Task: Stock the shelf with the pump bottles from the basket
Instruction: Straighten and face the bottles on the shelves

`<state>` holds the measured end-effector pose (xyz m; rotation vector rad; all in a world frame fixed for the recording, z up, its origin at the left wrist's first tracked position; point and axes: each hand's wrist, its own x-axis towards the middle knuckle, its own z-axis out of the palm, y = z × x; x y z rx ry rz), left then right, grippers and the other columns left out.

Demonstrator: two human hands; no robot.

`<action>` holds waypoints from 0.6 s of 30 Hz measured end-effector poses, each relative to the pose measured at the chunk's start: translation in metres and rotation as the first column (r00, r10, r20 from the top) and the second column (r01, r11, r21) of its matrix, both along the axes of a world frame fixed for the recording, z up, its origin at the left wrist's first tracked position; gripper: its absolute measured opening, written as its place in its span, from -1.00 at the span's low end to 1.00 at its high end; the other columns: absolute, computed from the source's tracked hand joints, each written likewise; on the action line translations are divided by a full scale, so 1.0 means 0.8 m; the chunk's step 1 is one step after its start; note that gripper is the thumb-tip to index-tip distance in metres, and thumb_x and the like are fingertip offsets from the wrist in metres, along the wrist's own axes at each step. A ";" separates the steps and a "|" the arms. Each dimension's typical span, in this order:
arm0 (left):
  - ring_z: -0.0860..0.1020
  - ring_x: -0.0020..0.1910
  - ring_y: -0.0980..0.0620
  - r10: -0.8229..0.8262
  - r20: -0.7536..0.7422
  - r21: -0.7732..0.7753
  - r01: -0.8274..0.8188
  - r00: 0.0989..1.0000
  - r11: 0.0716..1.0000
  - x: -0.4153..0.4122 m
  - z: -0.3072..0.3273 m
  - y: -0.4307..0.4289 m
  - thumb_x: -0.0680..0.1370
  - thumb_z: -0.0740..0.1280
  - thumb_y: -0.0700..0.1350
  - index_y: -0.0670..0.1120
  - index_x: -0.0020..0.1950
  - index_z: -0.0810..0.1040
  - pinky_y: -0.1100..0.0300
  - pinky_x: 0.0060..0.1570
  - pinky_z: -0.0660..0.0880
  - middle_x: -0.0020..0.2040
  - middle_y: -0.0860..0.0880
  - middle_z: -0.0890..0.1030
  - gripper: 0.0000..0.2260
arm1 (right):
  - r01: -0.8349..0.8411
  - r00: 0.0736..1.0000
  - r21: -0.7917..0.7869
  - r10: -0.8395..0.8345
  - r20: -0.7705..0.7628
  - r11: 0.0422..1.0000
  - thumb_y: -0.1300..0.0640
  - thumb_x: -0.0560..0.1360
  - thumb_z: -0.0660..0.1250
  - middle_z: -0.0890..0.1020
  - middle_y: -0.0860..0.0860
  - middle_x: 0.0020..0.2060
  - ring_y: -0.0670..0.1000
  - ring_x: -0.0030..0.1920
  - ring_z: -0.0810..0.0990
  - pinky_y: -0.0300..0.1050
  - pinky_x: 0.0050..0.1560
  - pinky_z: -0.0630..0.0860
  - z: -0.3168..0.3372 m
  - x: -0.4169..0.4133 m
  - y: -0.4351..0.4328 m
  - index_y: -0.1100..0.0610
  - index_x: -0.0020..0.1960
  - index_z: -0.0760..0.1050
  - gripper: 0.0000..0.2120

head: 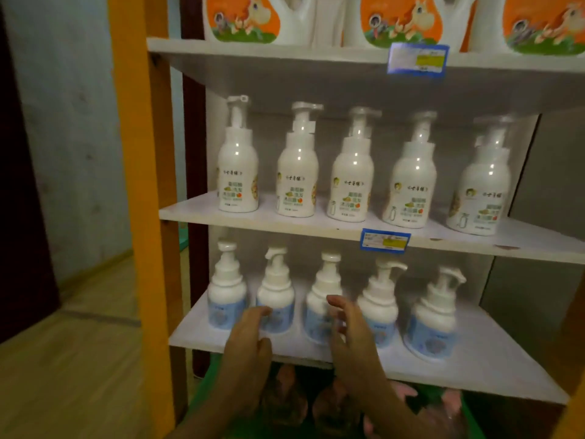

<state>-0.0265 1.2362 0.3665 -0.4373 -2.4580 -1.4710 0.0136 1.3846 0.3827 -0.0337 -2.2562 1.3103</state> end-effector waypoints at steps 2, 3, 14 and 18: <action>0.37 0.22 0.04 0.092 0.017 0.059 -0.093 0.996 0.994 -0.008 -0.005 -0.016 0.50 0.14 -0.36 -0.09 0.30 0.33 0.10 0.28 0.33 0.30 -0.07 0.40 -0.61 | -0.117 0.987 -0.016 0.118 0.110 0.993 0.44 0.49 0.10 0.34 -0.05 0.24 -0.07 0.30 0.32 -0.22 0.35 0.25 -0.014 -0.012 -0.023 0.12 0.38 0.22 -0.50; 0.37 0.25 0.00 0.139 0.010 0.086 -0.139 0.990 0.987 -0.011 -0.006 -0.023 0.50 0.15 -0.36 -0.12 0.31 0.31 0.07 0.29 0.32 0.30 -0.09 0.40 -0.61 | -0.154 0.977 -0.043 0.159 0.146 0.987 0.43 0.49 0.10 0.30 -0.09 0.25 -0.09 0.32 0.29 -0.25 0.34 0.21 -0.019 -0.017 -0.033 0.12 0.41 0.17 -0.47; 0.46 0.17 -0.01 -0.075 0.158 0.182 0.046 0.985 0.982 -0.091 -0.018 -0.080 0.53 0.12 -0.37 -0.07 0.46 0.13 0.35 -0.02 0.46 0.31 -0.15 0.45 -0.48 | -0.269 0.929 -0.044 0.271 0.250 0.962 -0.20 0.48 0.15 0.36 0.19 0.33 0.14 0.36 0.35 0.02 0.40 0.29 -0.045 -0.103 -0.155 -0.15 0.39 0.08 -0.46; 0.33 0.38 -0.07 -0.072 0.196 0.147 0.043 0.978 0.988 -0.096 -0.025 -0.082 0.55 0.10 -0.35 -0.03 0.50 -0.10 0.17 0.23 0.34 0.45 -0.11 0.28 -0.39 | 0.235 0.936 -0.050 -0.240 -0.257 0.971 -0.24 0.53 -0.07 0.36 0.19 0.31 0.21 0.37 0.27 -0.32 0.44 -0.18 -0.080 -0.173 -0.203 0.40 0.38 0.21 -0.25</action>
